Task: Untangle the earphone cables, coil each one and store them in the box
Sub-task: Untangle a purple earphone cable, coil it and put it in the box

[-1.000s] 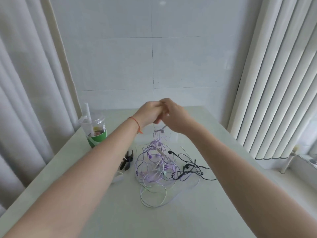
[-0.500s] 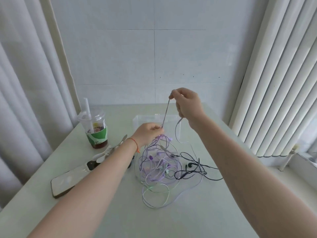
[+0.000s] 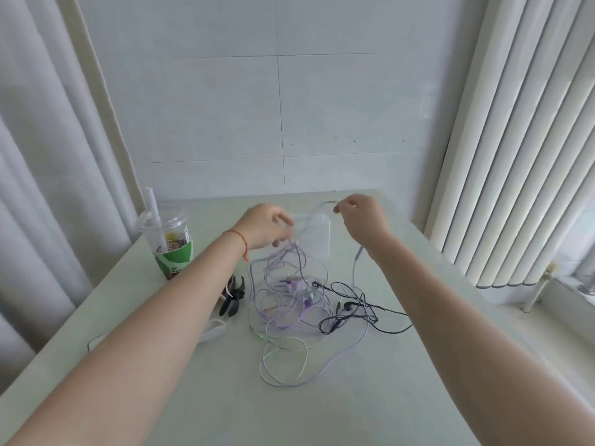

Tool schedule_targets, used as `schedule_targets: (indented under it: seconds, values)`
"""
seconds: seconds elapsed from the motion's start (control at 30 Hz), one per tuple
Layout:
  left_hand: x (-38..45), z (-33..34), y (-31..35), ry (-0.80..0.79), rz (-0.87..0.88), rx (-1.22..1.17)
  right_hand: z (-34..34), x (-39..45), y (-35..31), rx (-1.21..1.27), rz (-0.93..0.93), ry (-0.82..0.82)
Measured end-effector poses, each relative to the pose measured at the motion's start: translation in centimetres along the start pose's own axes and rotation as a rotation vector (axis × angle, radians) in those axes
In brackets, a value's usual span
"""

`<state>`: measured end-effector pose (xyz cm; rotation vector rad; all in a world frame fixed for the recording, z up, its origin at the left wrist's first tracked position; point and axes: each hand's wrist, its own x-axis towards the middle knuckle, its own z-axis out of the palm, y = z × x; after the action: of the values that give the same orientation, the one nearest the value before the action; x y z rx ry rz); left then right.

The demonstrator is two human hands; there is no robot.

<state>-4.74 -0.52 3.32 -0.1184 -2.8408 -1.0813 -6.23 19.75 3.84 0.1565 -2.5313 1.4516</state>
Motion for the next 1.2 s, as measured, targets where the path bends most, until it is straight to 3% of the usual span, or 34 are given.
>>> schedule_targets:
  seconds: [0.07, 0.17, 0.27, 0.4, 0.47, 0.53, 0.67, 0.87, 0.97, 1.1, 1.2]
  values:
    - [-0.6, 0.7, -0.7, -0.064, -0.055, -0.058, -0.3, 0.0, -0.5, 0.132, -0.018, 0.113]
    - [-1.1, 1.6, -1.8, 0.01, -0.159, -0.201, -0.7, -0.1, -1.0, 0.215, -0.017, 0.178]
    - [-1.5, 2.5, -2.3, 0.039, -0.197, -0.243, -0.8, -0.3, -1.2, 0.153, -0.012, 0.046]
    - [-1.8, 3.3, -0.5, -0.005, -0.054, -0.302, -0.3, -1.1, -1.8, -0.019, -0.065, -0.171]
    - [-1.7, 4.0, 0.2, -0.048, 0.0, -0.246, 0.0, -1.8, -2.5, 0.04, -0.12, -0.205]
    - [-1.6, 4.8, -0.2, -0.062, -0.005, -0.192, 0.0, -2.1, -3.1, 0.238, -0.171, -0.137]
    - [-1.7, 5.3, -2.5, 0.008, -0.125, -0.318, -0.5, -1.0, -3.1, 0.46, -0.108, 0.065]
    - [-1.2, 4.5, -4.5, 0.291, -0.369, -0.695, 0.3, 0.1, 0.0, 0.135, 0.128, -0.07]
    - [-1.0, 4.3, -4.7, 0.357, -0.329, -0.511, 0.4, -0.2, 0.7, 0.086, 0.104, -0.173]
    - [-0.3, 4.3, -5.0, 0.228, -0.18, -0.075, 1.0, 0.4, 0.7, 0.133, 0.035, -0.267]
    - [0.3, 5.0, -5.3, 0.256, -0.146, -0.098, 2.1, 1.2, 1.1, 0.135, 0.013, -0.27]
